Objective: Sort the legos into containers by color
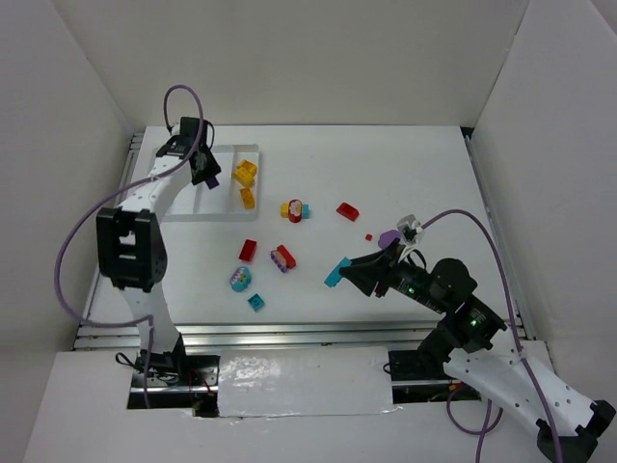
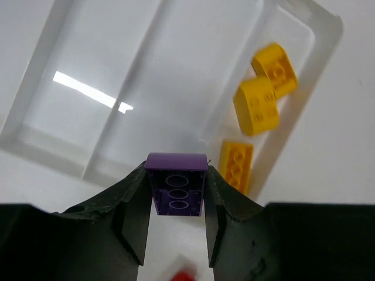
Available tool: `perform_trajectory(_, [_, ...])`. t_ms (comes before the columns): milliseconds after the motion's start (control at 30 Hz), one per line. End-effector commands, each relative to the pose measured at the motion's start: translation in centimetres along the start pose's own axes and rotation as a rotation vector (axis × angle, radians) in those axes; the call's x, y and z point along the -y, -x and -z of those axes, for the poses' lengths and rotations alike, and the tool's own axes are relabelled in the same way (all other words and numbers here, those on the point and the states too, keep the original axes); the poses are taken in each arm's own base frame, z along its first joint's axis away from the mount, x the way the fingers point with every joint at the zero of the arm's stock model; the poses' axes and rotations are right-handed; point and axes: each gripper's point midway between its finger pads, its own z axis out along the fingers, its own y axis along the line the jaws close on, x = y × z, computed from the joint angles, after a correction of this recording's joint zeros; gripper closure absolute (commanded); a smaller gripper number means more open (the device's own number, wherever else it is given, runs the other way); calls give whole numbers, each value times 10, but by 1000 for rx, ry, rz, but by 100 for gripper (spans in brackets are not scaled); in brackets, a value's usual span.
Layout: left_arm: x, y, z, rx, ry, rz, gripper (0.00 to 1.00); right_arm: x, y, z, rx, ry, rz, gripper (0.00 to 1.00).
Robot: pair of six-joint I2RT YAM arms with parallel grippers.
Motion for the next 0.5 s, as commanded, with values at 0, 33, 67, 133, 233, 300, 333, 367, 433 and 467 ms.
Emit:
perform_trajectory(0, [5,45,-37,50,-8,68,100,-11,14,2,19,20,-26,100])
perform_trajectory(33, [11,57,-52,67,0,48,100,-13,10,2,7,32,-28,100])
perform_trajectory(67, [13,62,-59,75,3,32,100,-13,9,2,-1,33,-31,100])
perform_trajectory(133, [21,73,-78,86,-4,5,93,-14,6,3,-10,38,-36,100])
perform_trajectory(233, [26,74,-103,67,-16,-18,79,-14,4,2,-17,40,-34,100])
perform_trajectory(300, [33,72,-109,47,-55,-28,67,-12,3,0,-25,35,-20,100])
perform_trajectory(333, [34,71,-111,45,-62,-38,62,-13,6,0,-24,36,-13,100])
perform_trajectory(367, [36,74,-111,59,-72,-32,51,-10,4,-2,-36,18,-9,100])
perform_trajectory(433, [31,72,-112,71,-75,-10,32,-11,11,-5,-36,17,15,100])
perform_trajectory(467, [27,69,-113,62,-69,-9,28,-10,10,-6,-40,14,14,100])
